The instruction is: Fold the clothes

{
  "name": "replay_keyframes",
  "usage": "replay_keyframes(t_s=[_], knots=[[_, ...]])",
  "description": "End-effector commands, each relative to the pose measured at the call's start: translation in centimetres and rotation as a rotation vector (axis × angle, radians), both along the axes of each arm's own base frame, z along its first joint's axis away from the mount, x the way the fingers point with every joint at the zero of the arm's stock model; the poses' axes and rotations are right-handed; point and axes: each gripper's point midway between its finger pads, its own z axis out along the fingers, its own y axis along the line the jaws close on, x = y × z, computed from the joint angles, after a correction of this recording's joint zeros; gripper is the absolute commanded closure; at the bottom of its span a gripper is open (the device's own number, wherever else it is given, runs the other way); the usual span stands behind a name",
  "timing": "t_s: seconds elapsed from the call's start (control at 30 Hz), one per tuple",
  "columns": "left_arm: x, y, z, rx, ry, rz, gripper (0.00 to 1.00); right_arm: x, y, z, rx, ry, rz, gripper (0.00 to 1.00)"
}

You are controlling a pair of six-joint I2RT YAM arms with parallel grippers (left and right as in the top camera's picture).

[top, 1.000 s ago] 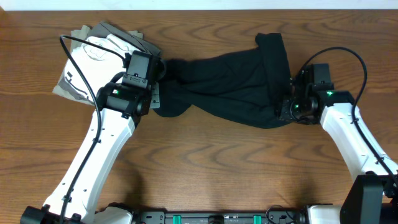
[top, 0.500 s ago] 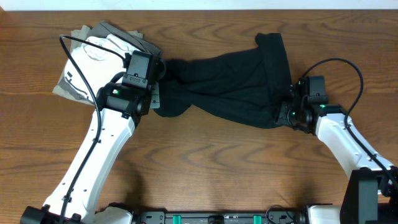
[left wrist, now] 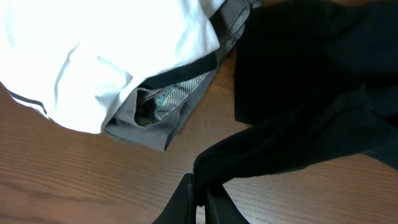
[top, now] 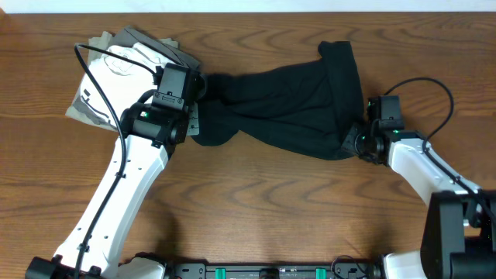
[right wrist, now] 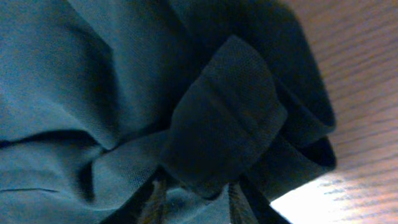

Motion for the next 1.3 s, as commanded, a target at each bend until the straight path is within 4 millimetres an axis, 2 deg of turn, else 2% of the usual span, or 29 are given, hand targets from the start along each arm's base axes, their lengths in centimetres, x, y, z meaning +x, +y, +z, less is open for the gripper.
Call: replay_keyframes(t_s=[0.0,0.03,0.1,0.2,0.5,0.57,0.67,0.77,0.87,0.97,1.1,1.27], knots=[[-0.1,0.4,0.9,-0.003,-0.022,0.013,0.94,-0.2,0.1,-0.5,0.025,0.015,-0.052,0.87],[-0.1,0.4,0.9,-0.003,-0.022,0.013,0.94,0.1,0.1,-0.1,0.032,0.002,-0.045,0.93],[-0.1,0.4,0.9,-0.003,-0.022,0.013,0.94,0.5,0.0,0.9,0.036,-0.025,-0.031,0.99],[-0.1,0.4,0.9,-0.003,-0.022,0.013,0.94,0.8,-0.8,3.0,0.028,-0.074,-0.017,0.99],[-0.1,0.3,1.1,0.006,-0.027,-0.006,0.94,1.2,-3.2,11.3,-0.014,-0.309,-0.023,0.99],[-0.1,0.4,1.3,0.003,-0.034,-0.005,0.94,1.1,-3.3,12.2,-0.015,-0.336,-0.026,0.99],[-0.3,0.4,1.8,-0.001,-0.047,-0.005,0.94,1.1,-3.3,12.3,-0.020,-0.339,-0.017,0.99],[-0.7,0.5,3.1,-0.011,-0.083,-0.007,0.94,1.3,-3.8,12.7,-0.046,-0.355,-0.004,0.99],[-1.6,0.5,5.5,-0.015,-0.139,-0.057,0.94,1.9,-5.0,14.6,-0.045,-0.389,-0.035,0.99],[-2.7,-1.3,8.8,-0.101,-0.217,-0.184,0.94,2.3,-6.9,17.8,-0.050,-0.426,-0.082,0.99],[-5.0,-3.4,14.2,-0.217,-0.357,-0.332,0.94,1.9,-9.7,23.4,-0.087,-0.457,-0.139,0.99],[-7.9,-4.9,20.9,-0.298,-0.529,-0.477,0.94,0.3,-12.5,31.7,-0.147,-0.545,-0.198,0.99]])
